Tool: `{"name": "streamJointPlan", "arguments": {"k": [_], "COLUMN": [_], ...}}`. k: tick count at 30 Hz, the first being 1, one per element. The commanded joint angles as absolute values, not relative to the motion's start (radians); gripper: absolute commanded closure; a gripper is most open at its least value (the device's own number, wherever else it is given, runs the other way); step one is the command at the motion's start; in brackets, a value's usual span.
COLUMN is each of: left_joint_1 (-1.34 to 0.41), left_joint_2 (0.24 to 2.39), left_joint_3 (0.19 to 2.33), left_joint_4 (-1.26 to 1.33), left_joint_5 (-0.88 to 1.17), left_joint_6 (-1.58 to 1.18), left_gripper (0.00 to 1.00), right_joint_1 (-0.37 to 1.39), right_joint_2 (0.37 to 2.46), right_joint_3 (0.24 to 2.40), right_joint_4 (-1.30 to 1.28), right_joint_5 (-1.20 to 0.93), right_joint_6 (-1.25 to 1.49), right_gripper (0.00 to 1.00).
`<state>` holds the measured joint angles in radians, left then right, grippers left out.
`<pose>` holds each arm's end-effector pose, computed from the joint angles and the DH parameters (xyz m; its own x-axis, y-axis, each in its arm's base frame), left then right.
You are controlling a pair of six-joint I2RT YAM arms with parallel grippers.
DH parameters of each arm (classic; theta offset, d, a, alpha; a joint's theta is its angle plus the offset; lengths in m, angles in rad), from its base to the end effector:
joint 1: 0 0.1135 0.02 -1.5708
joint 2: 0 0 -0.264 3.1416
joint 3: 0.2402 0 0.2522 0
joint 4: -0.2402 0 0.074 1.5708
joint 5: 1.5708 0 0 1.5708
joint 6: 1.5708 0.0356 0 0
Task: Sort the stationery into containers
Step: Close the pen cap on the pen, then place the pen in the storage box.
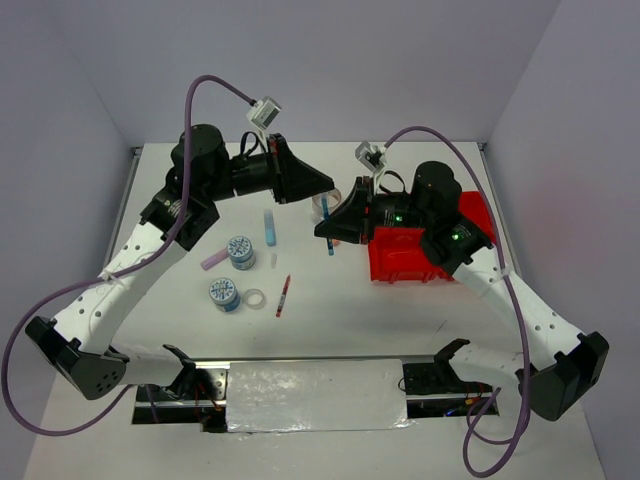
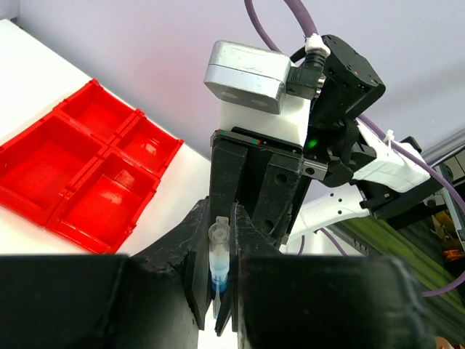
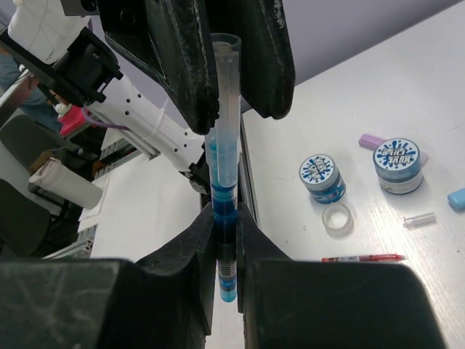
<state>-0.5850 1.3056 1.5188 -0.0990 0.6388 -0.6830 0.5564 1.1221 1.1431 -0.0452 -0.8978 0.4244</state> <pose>0.2212 -0.1720 0.4904 -0.5178 -0.2648 -0.8135 0.7869 0.2257 -0.5743 0.1936 0.1532 0.4142 -0.4276 0.0363 -0.9032 -0.8965 0.1114 0.4289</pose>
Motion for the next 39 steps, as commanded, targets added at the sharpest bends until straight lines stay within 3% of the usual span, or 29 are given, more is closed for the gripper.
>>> {"name": "streamJointPlan", "arguments": {"k": [1, 11, 16, 17, 19, 20, 21, 24, 28, 29, 31, 34, 39], "left_joint_1": [-0.588, -0.646, -0.647, -0.64, -0.627, -0.599, -0.575, -0.49, -0.41, -0.387, -0.37, -0.368, -0.368], "left_joint_2": [1.27, 1.241, 1.193, 1.196, 1.209, 1.229, 1.242, 1.314, 1.37, 1.364, 1.321, 1.244, 1.123], "left_joint_3": [1.554, 1.373, 1.342, 1.367, 1.466, 1.506, 1.607, 1.818, 1.965, 1.959, 1.823, 1.621, 1.381], "left_joint_4": [-0.035, -0.049, -0.061, -0.113, -0.179, -0.248, -0.28, -0.403, -0.56, -0.577, -0.588, -0.548, -0.506], "left_joint_5": [0.627, 0.612, 0.528, 0.452, 0.347, 0.245, 0.215, 0.088, -0.061, -0.07, -0.068, -0.009, 0.073], "left_joint_6": [-0.678, -0.638, -0.657, -0.652, -0.644, -0.655, -0.685, -0.739, -0.814, -0.824, -0.838, -0.844, -0.83], "left_gripper": [1.0, 1.0, 0.99, 0.93, 0.69, 0.53, 0.26, 0.01, 0.01, 0.01, 0.01, 0.01, 0.01], "right_joint_1": [0.56, 0.514, 0.517, 0.523, 0.526, 0.528, 0.528, 0.526, 0.483, 0.474, 0.443, 0.407, 0.364], "right_joint_2": [1.088, 1.02, 1.058, 1.054, 1.026, 1.016, 0.994, 0.973, 1.012, 1.035, 1.063, 1.107, 1.225], "right_joint_3": [1.108, 1.173, 1.183, 1.119, 1.051, 1.019, 0.964, 0.899, 0.896, 0.919, 0.954, 0.994, 1.063], "right_joint_4": [0.02, 0.08, -0.004, -0.005, 0.024, 0.029, 0.032, 0.017, -0.174, -0.237, -0.4, -0.607, -0.771], "right_joint_5": [-0.888, -0.681, -0.718, -0.718, -0.706, -0.698, -0.689, -0.643, -0.421, -0.212, 0.105, 0.405, 0.54], "right_joint_6": [0.437, 0.502, 0.425, 0.428, 0.449, 0.456, 0.462, 0.472, 0.515, 0.55, 0.685, 0.911, 1.127], "right_gripper": [1.0, 1.0, 1.0, 1.0, 1.0, 1.0, 1.0, 1.0, 1.0, 1.0, 1.0, 1.0, 1.0]}}
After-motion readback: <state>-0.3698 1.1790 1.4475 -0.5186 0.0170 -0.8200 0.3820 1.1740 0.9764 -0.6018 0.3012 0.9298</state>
